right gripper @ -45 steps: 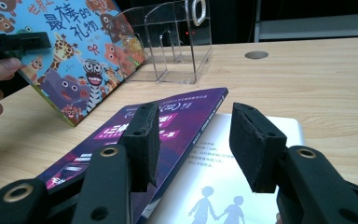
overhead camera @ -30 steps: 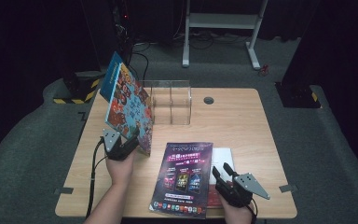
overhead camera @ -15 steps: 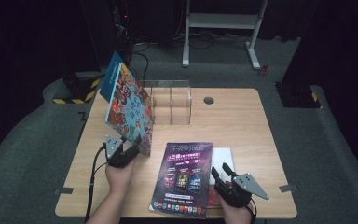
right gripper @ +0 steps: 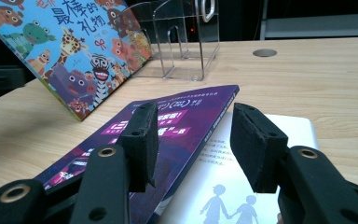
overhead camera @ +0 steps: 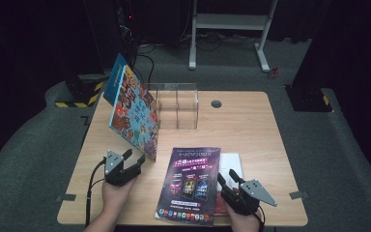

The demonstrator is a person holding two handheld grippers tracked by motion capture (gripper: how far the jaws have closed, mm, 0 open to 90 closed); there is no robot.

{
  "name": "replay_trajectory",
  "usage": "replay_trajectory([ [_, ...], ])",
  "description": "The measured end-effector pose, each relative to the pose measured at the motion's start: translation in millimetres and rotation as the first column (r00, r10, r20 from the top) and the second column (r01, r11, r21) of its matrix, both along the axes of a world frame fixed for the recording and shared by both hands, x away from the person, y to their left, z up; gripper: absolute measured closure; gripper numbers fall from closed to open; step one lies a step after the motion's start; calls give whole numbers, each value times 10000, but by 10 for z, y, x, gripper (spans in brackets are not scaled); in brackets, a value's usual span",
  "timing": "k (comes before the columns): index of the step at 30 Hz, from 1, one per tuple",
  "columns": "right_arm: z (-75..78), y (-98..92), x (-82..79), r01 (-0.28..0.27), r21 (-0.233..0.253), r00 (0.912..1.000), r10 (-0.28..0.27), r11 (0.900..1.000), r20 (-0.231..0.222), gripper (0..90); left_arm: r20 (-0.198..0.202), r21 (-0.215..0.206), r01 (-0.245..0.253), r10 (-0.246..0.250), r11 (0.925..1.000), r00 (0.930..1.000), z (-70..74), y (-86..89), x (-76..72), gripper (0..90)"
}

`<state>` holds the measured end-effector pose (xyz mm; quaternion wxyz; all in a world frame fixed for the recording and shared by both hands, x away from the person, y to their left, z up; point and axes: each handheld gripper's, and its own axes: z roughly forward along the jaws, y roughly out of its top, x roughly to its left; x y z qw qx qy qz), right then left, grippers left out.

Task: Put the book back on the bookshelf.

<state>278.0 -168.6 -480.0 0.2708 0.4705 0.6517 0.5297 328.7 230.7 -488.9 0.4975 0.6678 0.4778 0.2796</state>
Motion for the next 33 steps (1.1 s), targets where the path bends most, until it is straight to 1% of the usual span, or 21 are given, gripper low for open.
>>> replay_trajectory([
  [2, -2, 1, 0, -1, 4, 10000, 1, 10000, -21, 516, -64, 115, 354, -353, 9993, 9994, 2, 28, -87, 396],
  [4, -7, 2, 5, -9, 20, 10000, 9, 10000, -60, 514, -126, 263, 576, -572, 9980, 9983, -10, 59, -161, 391],
  [6, -12, 5, 9, -15, 32, 9999, 16, 10000, -112, 510, -159, 311, 705, -700, 9970, 9974, -32, 86, -204, 391],
  [8, -13, 11, 12, -32, 31, 9999, 33, 10000, -164, 506, -130, 571, 756, -749, 9955, 9971, -87, 113, -226, 393],
  [9, -13, 15, 13, -43, 32, 9998, 44, 10000, -193, 502, -167, 591, 783, -774, 9952, 9969, -126, 130, -225, 397],
  [11, -9, 32, 8, -102, 76, 9995, 104, 9999, -291, 496, -337, 672, 758, -736, 9949, 9967, -238, 157, -204, 397],
  [13, -6, 56, 2, -227, 56, 9990, 229, 9997, -387, 487, -789, 595, 683, -635, 9959, 9949, -310, 153, -164, 362],
  [14, -6, 69, -1, -267, 56, 9987, 269, 9996, -424, 483, -975, 855, 694, -610, 9939, 9934, -312, 132, -142, 361],
  [15, -4, 90, -7, -355, 59, 9982, 357, 9994, -488, 474, -833, 1026, 686, -602, 9924, 9947, -309, 113, -146, 354],
  [16, -2, 102, -8, -419, 43, 9977, 421, 9991, -532, 464, -580, 1258, 720, -651, 9894, 9962, -310, 94, -155, 340],
  [17, -1, 118, -7, -530, -2, 9967, 529, 9986, -608, 453, -535, 1410, 798, -729, 9868, 9959, -319, 69, -156, 325],
  [18, -3, 136, -2, -636, -53, 9952, 631, 9980, -752, 442, -575, 1569, 785, -703, 9845, 9959, -324, 52, -154, 308],
  [19, -5, 147, 0, -711, -49, 9937, 704, 9975, -870, 437, -569, 1624, 787, -703, 9836, 9959, -326, 45, -156, 296],
  [21, -7, 162, 1, -752, -62, 9922, 742, 9971, -999, 421, -401, 1486, 767, -715, 9859, 9966, -328, 51, -167, 283],
  [23, -14, 179, 14, -797, -102, 9888, 778, 9968, -1274, 399, -458, 1263, 706, -653, 9895, 9968, -329, 73, -161, 259],
  [25, -27, 196, 21, -813, -159, 9860, 781, 9966, -1470, 384, -483, 1180, 614, -561, 9911, 9973, -329, 81, -160, 243],
  [29, -53, 230, 43, -904, -261, 9776, 837, 9956, -1931, 353, -457, 1394, 670, -612, 9880, 9971, -333, 55, -163, 242],
  [33, -76, 245, 70, -939, -228, 9665, 856, 9953, -2420, 328, -422, 1589, 718, -659, 9847, 9969, -334, 40, -169, 242],
])
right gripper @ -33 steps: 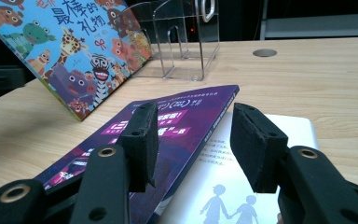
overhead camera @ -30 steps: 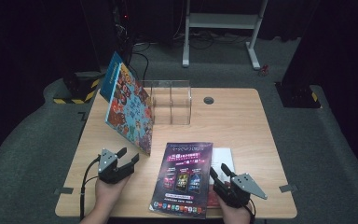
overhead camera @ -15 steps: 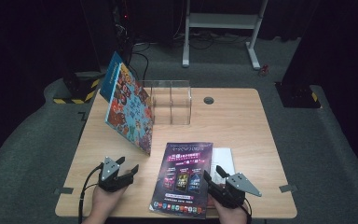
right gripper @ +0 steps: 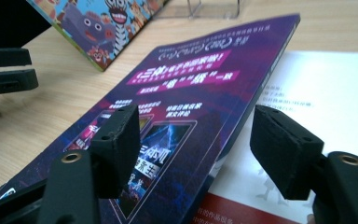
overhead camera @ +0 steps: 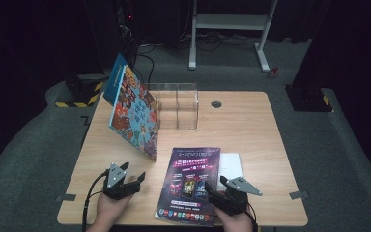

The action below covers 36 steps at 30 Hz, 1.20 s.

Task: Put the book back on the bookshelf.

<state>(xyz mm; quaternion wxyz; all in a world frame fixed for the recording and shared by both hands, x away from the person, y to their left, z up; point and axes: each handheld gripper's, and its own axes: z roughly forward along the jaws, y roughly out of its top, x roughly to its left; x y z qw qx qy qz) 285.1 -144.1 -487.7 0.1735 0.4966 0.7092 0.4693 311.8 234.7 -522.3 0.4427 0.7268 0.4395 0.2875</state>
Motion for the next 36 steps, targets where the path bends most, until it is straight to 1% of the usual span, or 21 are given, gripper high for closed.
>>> replay_trajectory([
  [4, -12, -5, 14, 28, 48, 9998, -27, 10000, -200, 320, 8, -1, -18, 18, 10000, 10000, 0, -1, -1, 243],
  [10, -37, 7, 52, -14, 30, 9980, 16, 10000, -631, 315, 23, 98, -22, 22, 9999, 10000, -1, -10, -4, 245],
  [19, -54, 36, 82, -60, 11, 9962, 61, 10000, -872, 324, 75, 129, 1, -2, 9999, 10000, -4, -16, -11, 248],
  [21, -54, 39, 93, -64, 12, 9953, 65, 10000, -962, 328, 74, 138, 3, -4, 9999, 10000, -4, -18, -11, 249],
  [24, -53, 45, 112, -18, 92, 9925, 29, 10000, -1222, 334, 79, 180, 22, -24, 9998, 10000, -4, -20, -13, 250],
  [32, -53, 56, 126, -14, 28, 9921, 17, 10000, -1257, 372, 114, 240, 22, -25, 9997, 9999, -5, -24, -16, 251],
  [36, -51, 58, 128, -2, -19, 9918, 0, 10000, -1277, 410, 116, 243, 27, -30, 9997, 9999, -6, -25, -18, 253],
])
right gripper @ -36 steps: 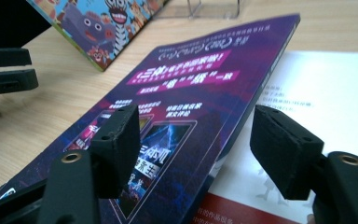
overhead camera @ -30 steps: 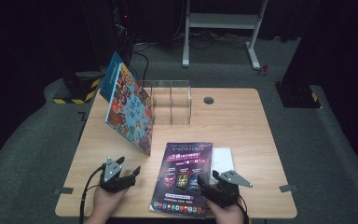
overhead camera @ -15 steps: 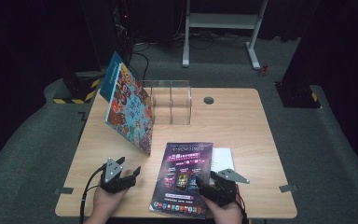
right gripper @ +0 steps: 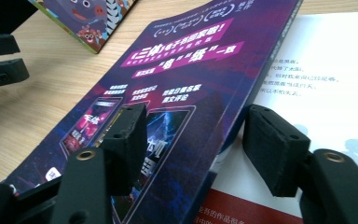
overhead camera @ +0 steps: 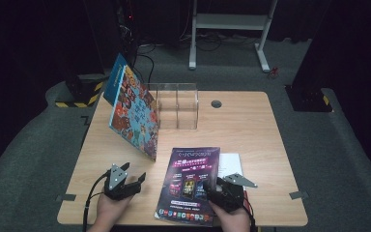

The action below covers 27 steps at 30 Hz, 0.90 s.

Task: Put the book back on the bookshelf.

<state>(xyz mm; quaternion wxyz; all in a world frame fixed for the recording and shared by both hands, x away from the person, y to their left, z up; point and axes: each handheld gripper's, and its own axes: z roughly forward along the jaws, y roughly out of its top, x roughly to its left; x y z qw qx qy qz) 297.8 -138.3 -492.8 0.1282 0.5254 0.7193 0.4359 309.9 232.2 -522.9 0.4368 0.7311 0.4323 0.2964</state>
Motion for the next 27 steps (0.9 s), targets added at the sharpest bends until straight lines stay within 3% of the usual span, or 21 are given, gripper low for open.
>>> replay_trajectory([
  [8, -1, 10, 7, 34, -190, 10000, -33, 9998, 68, 451, -4, -34, -4, 4, 10000, 10000, 1, -5, -13, 261],
  [9, -2, 10, 5, 44, -228, 9999, -41, 9997, 94, 456, -259, -303, -173, 165, 9994, 9995, 14, -16, -26, 274],
  [11, -4, 4, 7, 25, -213, 9999, -22, 9998, 114, 457, -803, -1484, -64, -56, 9889, 9968, 49, -59, -81, 298],
  [12, -4, 4, 7, 21, -212, 9999, -18, 9998, 120, 458, -798, -1529, -1, -122, 9882, 9967, 65, -117, -119, 321],
  [17, -5, 3, 5, 7, -218, 9999, -4, 9998, 133, 456, -859, -779, 608, -675, 9951, 9940, 49, -446, -238, 423],
  [19, -6, 0, 3, -3, -182, 9999, 6, 9998, 121, 456, -1027, -402, 739, -777, 9965, 9917, 27, -520, -251, 456],
  [21, -6, -2, 2, -14, -165, 9999, 16, 9999, 120, 455, -942, -21, 718, -717, 9974, 9930, 34, -571, -276, 484],
  [23, -5, -4, 2, -15, -129, 10000, 16, 9999, 93, 453, -1235, 14, 738, -731, 9973, 9897, 38, -612, -289, 527],
  [27, -5, -1, 0, -20, -115, 10000, 21, 9999, 93, 443, -1557, 910, 1184, -1033, 9888, 9824, 10, -709, -298, 527],
])
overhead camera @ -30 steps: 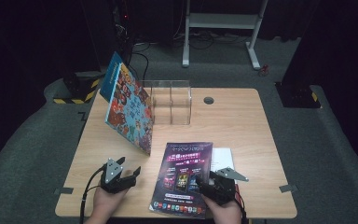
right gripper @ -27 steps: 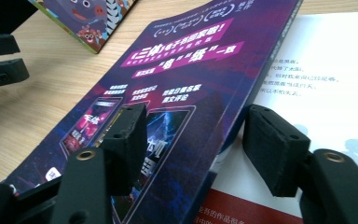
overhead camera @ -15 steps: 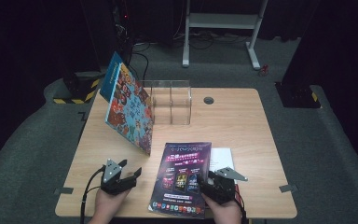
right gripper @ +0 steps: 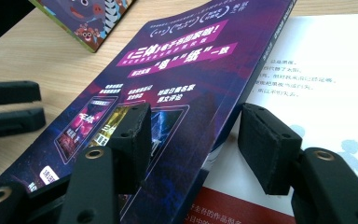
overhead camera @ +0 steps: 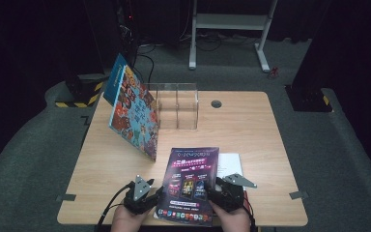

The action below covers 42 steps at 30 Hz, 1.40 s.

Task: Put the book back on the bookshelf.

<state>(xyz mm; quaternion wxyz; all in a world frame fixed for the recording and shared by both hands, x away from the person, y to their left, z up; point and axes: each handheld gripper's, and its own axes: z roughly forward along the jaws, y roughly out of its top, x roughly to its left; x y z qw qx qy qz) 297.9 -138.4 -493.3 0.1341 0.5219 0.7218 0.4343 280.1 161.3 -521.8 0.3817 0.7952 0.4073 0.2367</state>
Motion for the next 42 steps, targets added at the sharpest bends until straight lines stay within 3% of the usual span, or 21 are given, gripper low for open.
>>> replay_trajectory([
  [1, 1, 2, 0, 3, 2, 10000, -3, 10000, -3, 441, -252, 166, 141, -137, 9998, 9996, -10, -23, 11, 526],
  [3, 1, 5, -1, -7, -11, 10000, 7, 10000, 7, 435, -255, 154, 185, -181, 9997, 9995, -8, -19, 20, 525],
  [9, 2, 31, -5, -47, 18, 10000, 47, 10000, -34, 427, -671, -404, 230, -257, 9989, 9974, -16, 23, 63, 537],
  [11, 2, 40, -5, -144, 109, 9999, 145, 9998, -75, 450, -609, -316, 198, -217, 9993, 9979, -17, 19, 58, 522],
  [14, 1, 55, -9, -411, 434, 9987, 424, 9982, -294, 508, -551, -267, 201, -215, 9994, 9982, -17, 14, 53, 521],
  [18, 10, 84, -36, -616, 294, 9979, 621, 9977, -158, 670, -561, -331, 175, -193, 9993, 9982, -20, 18, 55, 519],
  [20, 24, 81, -46, -708, 338, 9974, 712, 9969, -104, 696, -596, -387, 181, -204, 9991, 9980, -22, 21, 58, 513],
  [28, 133, 100, -99, -972, 818, 9937, 922, 9919, 630, 790, -907, -723, 292, -358, 9970, 9952, -24, 47, 89, 401],
  [33, 251, 158, -105, -1170, 558, 9866, 1096, 9916, 1211, 807, -600, -1214, 356, -431, 9920, 9973, -1, 96, 67, 363],
  [37, 341, 135, -105, -935, 613, 9821, 819, 9937, 1694, 812, -514, -1381, 370, -445, 9897, 9977, 7, 110, 65, 359],
  [42, 504, 111, -123, -402, 568, 9650, 240, 9976, 2610, 811, -430, -1527, 438, -509, 9873, 9978, 22, 124, 63, 356],
])
